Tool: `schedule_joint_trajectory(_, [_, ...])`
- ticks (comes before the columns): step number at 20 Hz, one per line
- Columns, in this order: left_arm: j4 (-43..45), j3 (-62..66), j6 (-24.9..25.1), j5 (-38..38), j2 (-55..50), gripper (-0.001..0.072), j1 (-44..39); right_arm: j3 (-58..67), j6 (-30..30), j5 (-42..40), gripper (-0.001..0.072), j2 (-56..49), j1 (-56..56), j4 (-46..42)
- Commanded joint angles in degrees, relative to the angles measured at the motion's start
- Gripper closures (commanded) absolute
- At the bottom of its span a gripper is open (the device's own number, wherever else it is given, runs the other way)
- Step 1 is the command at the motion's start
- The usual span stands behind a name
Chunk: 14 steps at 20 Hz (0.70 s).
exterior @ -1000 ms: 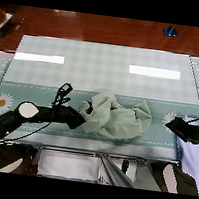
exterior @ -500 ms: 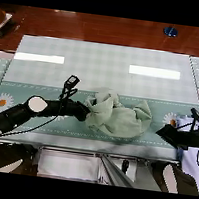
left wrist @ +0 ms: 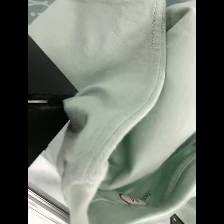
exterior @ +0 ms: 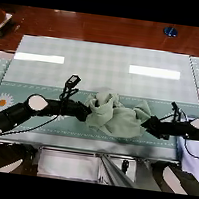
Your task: Fold the shirts.
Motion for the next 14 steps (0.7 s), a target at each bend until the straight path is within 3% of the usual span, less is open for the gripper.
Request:
schedule_joint_trajectory(1, [-0.02,0.07,-0.2,-0.17,-0.02,0.0681,0.09,1.68,-2.36,-4.85,0.0411,-7.78,4.83,4.57])
schedule_joint_trajectory(3, [-0.04,1.27,-1.2,-0.66,0.66,0.0681,2.47,5.9,-5.68,-2.21,0.069,-9.05,5.88,4.79])
schedule_joint_trajectory(6, [-0.09,8.33,-4.87,-1.31,5.44,0.0681,12.46,20.72,-9.6,5.92,0.0693,-6.69,5.81,3.34])
schedule_joint_trajectory(11, [-2.58,31.89,-14.36,-3.8,9.77,0.0682,31.74,61.02,-3.69,15.08,0.0693,-6.34,5.84,-2.05])
schedule_joint_trajectory(14, [-2.51,43.47,-15.67,-10.88,11.32,0.0681,38.99,78.95,-1.99,18.38,0.0693,-4.04,5.84,-2.64])
